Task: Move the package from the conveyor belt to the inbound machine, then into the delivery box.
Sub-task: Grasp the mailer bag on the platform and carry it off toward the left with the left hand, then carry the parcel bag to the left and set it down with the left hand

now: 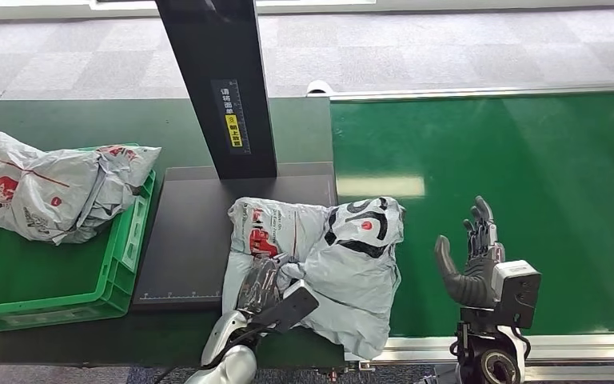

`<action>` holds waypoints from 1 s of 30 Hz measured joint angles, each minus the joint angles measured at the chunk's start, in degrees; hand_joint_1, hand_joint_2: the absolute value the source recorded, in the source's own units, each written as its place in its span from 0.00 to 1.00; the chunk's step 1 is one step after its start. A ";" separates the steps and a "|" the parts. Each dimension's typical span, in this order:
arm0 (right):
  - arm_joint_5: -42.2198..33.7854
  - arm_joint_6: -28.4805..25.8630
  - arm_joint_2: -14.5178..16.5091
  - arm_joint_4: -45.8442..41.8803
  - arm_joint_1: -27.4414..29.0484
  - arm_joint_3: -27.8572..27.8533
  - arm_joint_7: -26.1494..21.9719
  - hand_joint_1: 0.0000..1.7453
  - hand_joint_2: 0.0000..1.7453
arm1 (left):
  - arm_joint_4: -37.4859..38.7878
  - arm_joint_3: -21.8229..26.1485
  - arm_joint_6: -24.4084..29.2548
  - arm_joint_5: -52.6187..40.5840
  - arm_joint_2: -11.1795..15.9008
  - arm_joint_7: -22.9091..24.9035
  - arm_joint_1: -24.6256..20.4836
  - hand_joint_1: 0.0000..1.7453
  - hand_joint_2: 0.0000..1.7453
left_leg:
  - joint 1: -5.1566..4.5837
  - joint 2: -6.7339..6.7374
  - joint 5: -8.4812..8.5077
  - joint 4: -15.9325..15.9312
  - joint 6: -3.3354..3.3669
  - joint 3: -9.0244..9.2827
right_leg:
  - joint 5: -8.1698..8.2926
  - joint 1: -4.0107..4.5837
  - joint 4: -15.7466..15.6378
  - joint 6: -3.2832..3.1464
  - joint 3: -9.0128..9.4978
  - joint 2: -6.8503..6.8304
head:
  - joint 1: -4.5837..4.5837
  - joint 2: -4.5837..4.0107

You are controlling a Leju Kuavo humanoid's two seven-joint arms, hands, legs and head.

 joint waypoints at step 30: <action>-2.97 -2.24 0.87 0.54 3.17 0.70 -1.01 0.00 1.00 | -49.54 31.76 14.42 35.22 13.78 -18.61 5.53 1.00 1.00 | 0.04 -0.40 0.16 -0.04 -0.07 -0.21 | -0.03 0.05 0.00 -0.07 -0.18 -0.35 | 0.04 0.00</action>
